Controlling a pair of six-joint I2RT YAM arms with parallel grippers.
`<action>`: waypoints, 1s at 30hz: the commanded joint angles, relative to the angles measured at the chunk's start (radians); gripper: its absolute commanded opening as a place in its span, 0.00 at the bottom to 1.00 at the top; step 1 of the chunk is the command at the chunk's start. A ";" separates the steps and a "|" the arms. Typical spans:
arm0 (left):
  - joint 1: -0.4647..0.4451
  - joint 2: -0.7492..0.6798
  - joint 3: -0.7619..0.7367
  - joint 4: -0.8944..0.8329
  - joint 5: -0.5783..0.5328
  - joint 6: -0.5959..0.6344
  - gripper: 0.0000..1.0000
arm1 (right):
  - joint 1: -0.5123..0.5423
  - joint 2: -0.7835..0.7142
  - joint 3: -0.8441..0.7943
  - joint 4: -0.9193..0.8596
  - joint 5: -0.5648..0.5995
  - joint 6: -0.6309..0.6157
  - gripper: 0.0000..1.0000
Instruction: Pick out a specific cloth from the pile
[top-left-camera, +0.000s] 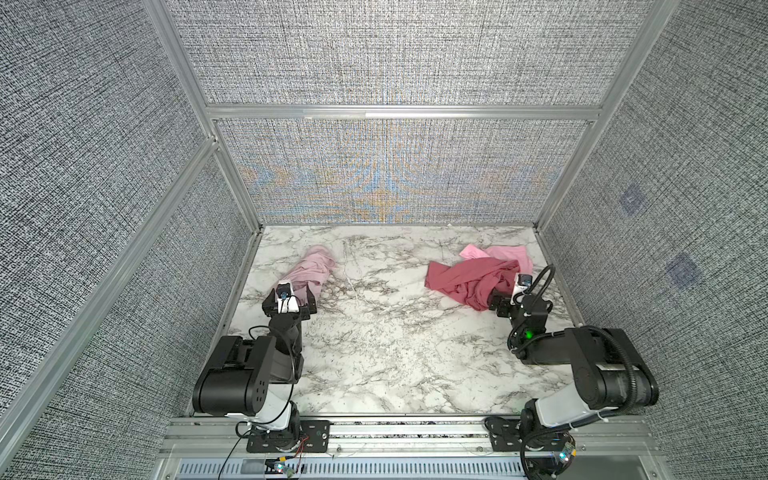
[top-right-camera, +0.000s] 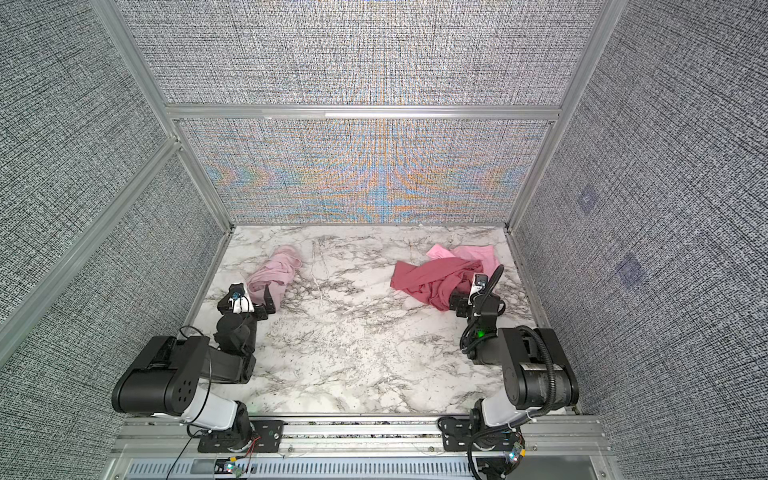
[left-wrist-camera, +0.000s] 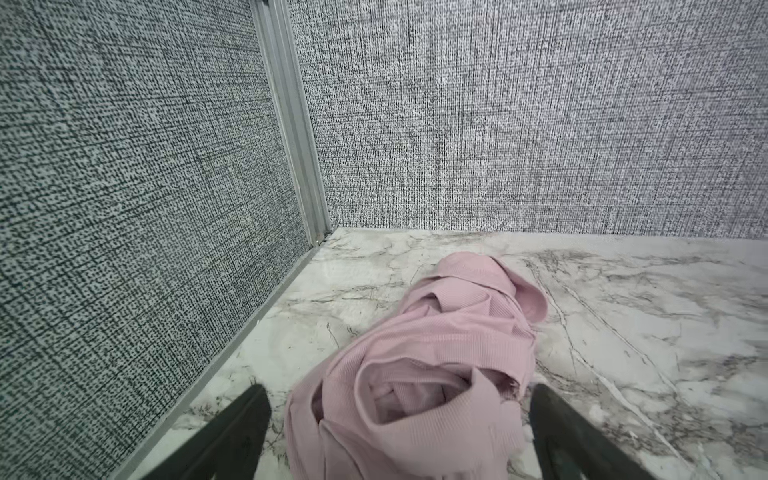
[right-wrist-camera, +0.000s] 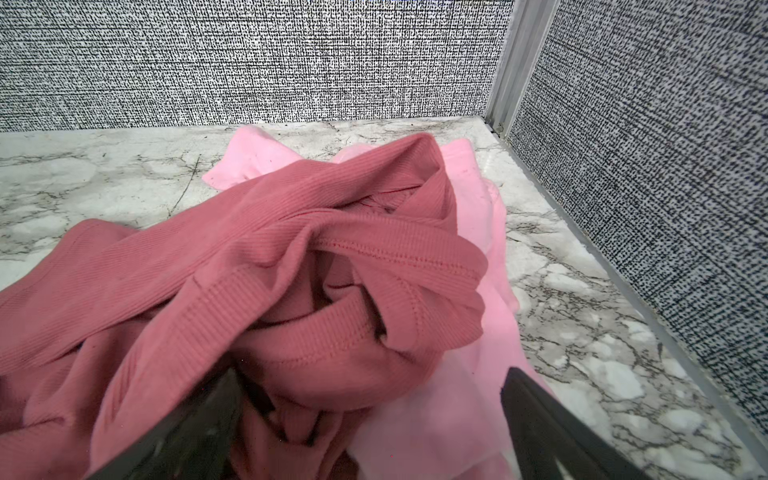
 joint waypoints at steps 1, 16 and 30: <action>0.000 0.006 -0.057 0.126 0.073 0.034 0.99 | 0.000 0.001 0.000 0.025 0.002 0.007 0.99; -0.004 0.017 -0.004 0.049 -0.056 0.003 0.99 | 0.000 0.001 -0.001 0.025 0.002 0.006 0.99; 0.005 0.013 0.024 -0.015 -0.048 -0.014 0.99 | 0.000 0.000 -0.001 0.024 0.002 0.006 0.99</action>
